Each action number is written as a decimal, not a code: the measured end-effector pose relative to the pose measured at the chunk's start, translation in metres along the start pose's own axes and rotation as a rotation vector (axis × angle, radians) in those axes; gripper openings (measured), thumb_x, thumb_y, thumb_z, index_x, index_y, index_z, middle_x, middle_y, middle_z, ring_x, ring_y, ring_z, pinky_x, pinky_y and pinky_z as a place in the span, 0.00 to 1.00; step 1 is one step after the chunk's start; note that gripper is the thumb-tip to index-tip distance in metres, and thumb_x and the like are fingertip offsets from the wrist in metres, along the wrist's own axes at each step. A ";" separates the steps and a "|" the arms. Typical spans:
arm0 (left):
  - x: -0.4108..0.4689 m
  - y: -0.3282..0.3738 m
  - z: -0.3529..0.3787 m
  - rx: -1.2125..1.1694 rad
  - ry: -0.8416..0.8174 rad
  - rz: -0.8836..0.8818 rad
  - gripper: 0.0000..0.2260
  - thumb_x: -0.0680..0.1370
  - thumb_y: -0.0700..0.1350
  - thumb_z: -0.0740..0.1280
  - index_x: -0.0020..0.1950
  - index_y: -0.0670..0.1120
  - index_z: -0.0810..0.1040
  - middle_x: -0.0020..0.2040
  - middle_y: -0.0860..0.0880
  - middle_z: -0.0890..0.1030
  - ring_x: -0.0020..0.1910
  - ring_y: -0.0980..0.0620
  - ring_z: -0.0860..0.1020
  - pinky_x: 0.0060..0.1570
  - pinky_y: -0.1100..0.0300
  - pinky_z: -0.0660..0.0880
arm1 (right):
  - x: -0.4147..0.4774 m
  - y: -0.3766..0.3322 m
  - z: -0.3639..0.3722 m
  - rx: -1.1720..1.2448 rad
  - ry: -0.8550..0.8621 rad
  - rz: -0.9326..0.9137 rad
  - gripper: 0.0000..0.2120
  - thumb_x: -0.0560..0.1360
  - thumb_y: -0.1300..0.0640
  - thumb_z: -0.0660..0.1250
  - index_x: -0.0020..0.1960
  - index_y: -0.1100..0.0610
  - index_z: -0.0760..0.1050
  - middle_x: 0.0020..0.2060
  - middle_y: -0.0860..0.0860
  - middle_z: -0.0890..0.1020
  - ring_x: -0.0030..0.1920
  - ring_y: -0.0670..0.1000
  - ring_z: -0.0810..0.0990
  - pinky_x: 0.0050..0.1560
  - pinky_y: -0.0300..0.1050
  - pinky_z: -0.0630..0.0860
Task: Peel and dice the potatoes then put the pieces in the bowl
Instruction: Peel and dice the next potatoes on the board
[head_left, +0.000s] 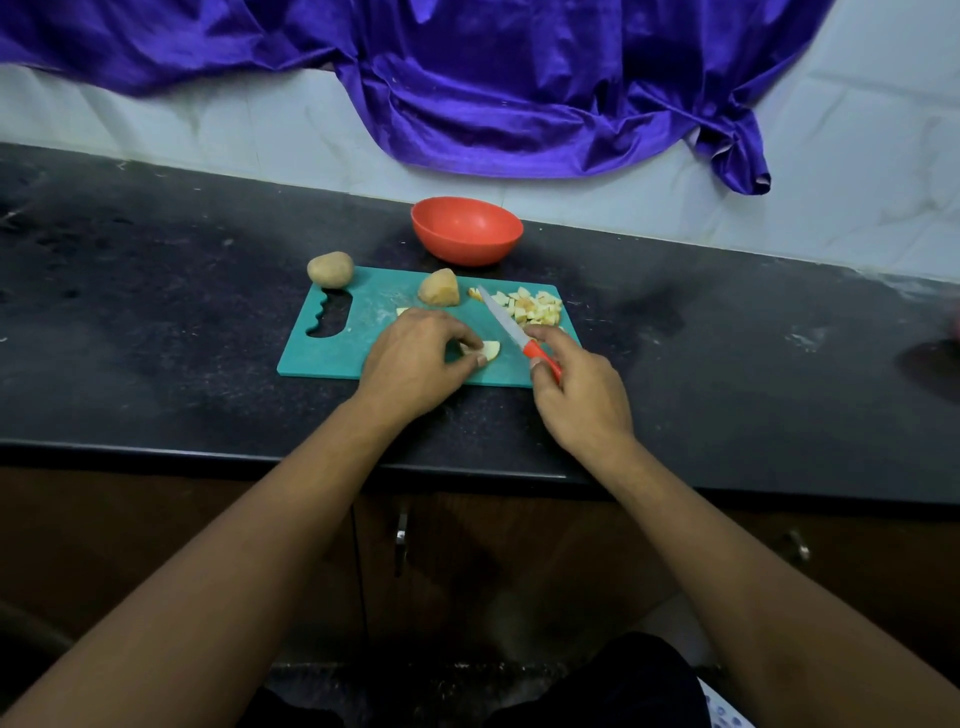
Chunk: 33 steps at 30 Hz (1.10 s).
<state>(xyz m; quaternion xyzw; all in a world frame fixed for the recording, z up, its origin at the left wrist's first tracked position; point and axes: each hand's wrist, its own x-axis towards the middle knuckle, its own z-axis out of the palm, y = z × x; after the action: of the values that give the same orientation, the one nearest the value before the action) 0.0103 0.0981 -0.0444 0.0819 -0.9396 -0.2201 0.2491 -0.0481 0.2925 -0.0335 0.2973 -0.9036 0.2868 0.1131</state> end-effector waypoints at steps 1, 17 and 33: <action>0.000 0.000 0.000 -0.005 -0.001 -0.010 0.11 0.77 0.57 0.72 0.55 0.55 0.86 0.55 0.56 0.84 0.59 0.51 0.77 0.59 0.50 0.75 | -0.003 -0.001 0.000 -0.024 -0.010 -0.005 0.21 0.83 0.54 0.61 0.74 0.43 0.71 0.37 0.44 0.77 0.32 0.43 0.73 0.34 0.43 0.67; 0.005 -0.009 0.004 -0.122 -0.021 -0.086 0.09 0.75 0.56 0.75 0.53 0.56 0.86 0.51 0.57 0.85 0.56 0.53 0.79 0.58 0.48 0.77 | -0.015 -0.016 0.005 -0.136 -0.009 -0.051 0.22 0.83 0.53 0.60 0.77 0.43 0.69 0.36 0.44 0.79 0.30 0.44 0.73 0.32 0.42 0.73; 0.006 -0.008 0.003 -0.102 -0.041 -0.054 0.07 0.77 0.46 0.72 0.54 0.55 0.86 0.58 0.54 0.81 0.63 0.52 0.76 0.64 0.49 0.74 | -0.017 -0.017 0.002 -0.114 -0.014 -0.024 0.22 0.84 0.52 0.60 0.78 0.45 0.67 0.38 0.44 0.78 0.32 0.44 0.74 0.32 0.38 0.68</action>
<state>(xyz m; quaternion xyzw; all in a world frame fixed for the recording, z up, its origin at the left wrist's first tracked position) 0.0040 0.0901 -0.0476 0.0896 -0.9295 -0.2761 0.2275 -0.0239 0.2878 -0.0341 0.3032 -0.9157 0.2314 0.1266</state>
